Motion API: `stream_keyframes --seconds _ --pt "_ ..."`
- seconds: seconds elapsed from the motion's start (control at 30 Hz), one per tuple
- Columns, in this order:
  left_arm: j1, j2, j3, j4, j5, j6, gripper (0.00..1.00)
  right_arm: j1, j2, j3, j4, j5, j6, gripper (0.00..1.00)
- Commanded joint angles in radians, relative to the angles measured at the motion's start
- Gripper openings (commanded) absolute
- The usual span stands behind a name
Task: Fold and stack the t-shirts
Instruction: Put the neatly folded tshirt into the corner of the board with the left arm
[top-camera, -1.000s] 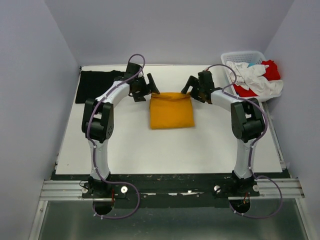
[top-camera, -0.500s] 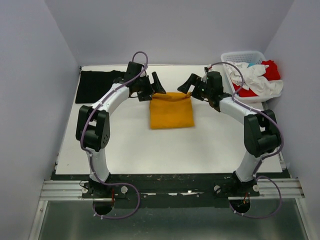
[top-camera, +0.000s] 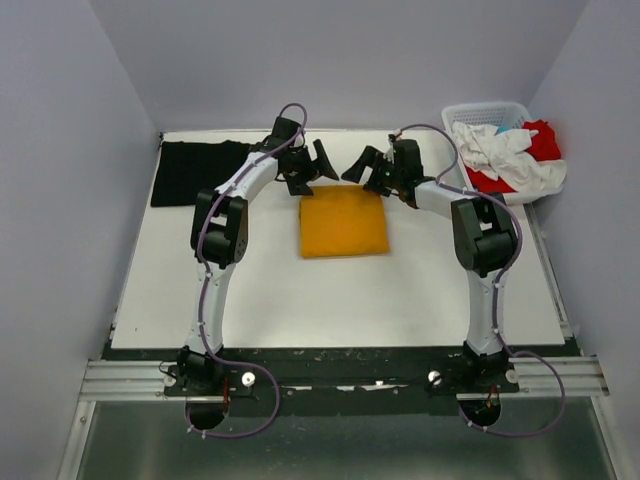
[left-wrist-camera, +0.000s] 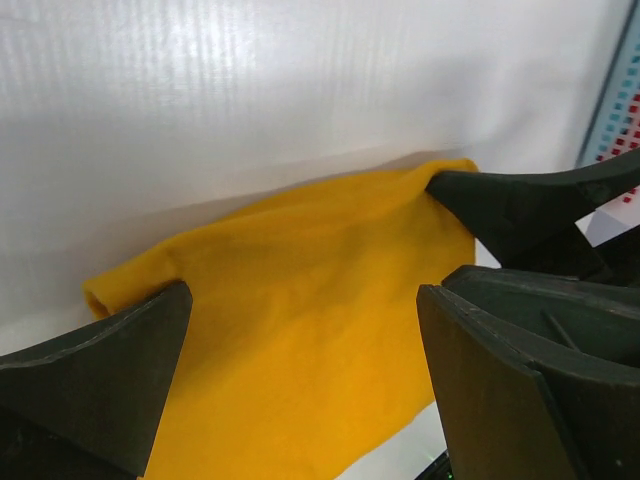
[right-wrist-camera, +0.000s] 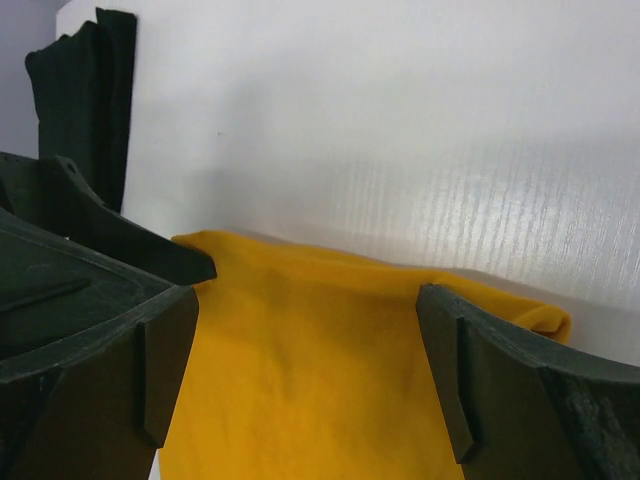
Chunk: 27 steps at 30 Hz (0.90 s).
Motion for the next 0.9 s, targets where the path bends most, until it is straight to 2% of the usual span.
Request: stream_keyframes --seconds 0.0,0.23,0.33,0.5,0.63,0.8,0.87 --pt "0.005 -0.008 -0.014 -0.108 -0.031 -0.031 0.99 -0.003 0.065 0.005 0.006 -0.009 0.021 1.0" --pt "0.002 -0.13 -0.272 -0.025 0.021 -0.044 0.98 -0.002 -0.02 -0.24 0.116 -0.02 0.087 1.0" --pt "-0.003 -0.204 -0.392 0.024 -0.022 -0.04 0.99 -0.001 -0.08 -0.325 0.145 -0.035 0.088 1.0" --pt "-0.012 -0.32 -0.402 -0.03 -0.078 0.014 0.99 0.0 -0.2 -0.286 0.0 0.005 -0.01 1.0" --pt "-0.034 -0.502 -0.441 -0.095 -0.241 0.04 0.99 -0.001 -0.379 -0.3 -0.077 0.139 -0.035 1.0" --pt "-0.031 -0.772 -0.747 0.006 -0.325 -0.011 0.99 -0.002 -0.67 -0.524 -0.05 0.273 0.019 1.0" --pt "-0.027 -0.83 -0.857 0.075 -0.3 -0.03 0.99 -0.003 -0.779 -0.632 -0.057 0.439 0.074 1.0"
